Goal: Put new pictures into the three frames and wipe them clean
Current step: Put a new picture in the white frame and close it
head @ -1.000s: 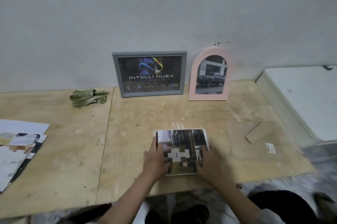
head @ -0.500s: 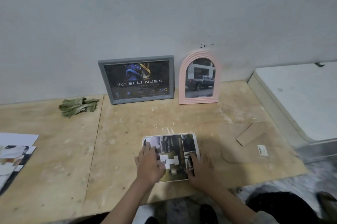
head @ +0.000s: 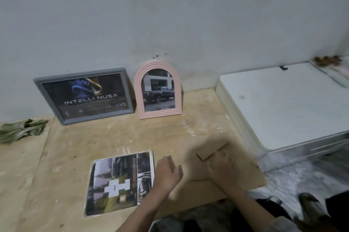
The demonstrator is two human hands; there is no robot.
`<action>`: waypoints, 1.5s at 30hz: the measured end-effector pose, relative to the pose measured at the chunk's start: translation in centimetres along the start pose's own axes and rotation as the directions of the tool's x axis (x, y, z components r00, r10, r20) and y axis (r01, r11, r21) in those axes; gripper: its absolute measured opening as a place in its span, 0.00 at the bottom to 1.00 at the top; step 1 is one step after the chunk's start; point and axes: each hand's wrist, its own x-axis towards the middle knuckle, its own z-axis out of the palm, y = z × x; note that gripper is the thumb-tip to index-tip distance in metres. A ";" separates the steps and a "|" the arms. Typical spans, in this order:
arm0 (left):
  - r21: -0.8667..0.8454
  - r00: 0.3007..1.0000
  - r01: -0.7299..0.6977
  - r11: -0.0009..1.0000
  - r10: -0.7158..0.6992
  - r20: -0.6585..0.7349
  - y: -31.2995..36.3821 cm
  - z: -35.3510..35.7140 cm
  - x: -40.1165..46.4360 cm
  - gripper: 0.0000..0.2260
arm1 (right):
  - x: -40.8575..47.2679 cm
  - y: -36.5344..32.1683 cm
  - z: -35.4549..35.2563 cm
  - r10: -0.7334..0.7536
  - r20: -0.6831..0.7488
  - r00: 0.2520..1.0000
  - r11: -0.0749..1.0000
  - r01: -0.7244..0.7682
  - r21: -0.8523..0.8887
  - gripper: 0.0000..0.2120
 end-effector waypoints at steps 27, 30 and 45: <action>-0.147 0.946 0.318 0.937 -0.324 -0.015 0.0 -0.1 1.4 0.25 | 2.3 0.4 -1.7 0.293 0.282 0.914 0.747 -0.402 0.530 0.24; -0.118 0.937 0.319 0.940 -0.331 -0.107 -2.2 -2.2 -0.2 0.20 | 0.0 -2.8 -1.4 0.227 0.269 0.936 0.803 -0.336 0.492 0.22; -0.179 0.857 0.238 0.955 -0.293 -0.424 -15.3 -12.0 -4.7 0.07 | -8.7 -18.3 5.4 0.038 0.329 0.944 0.918 -0.163 0.362 0.30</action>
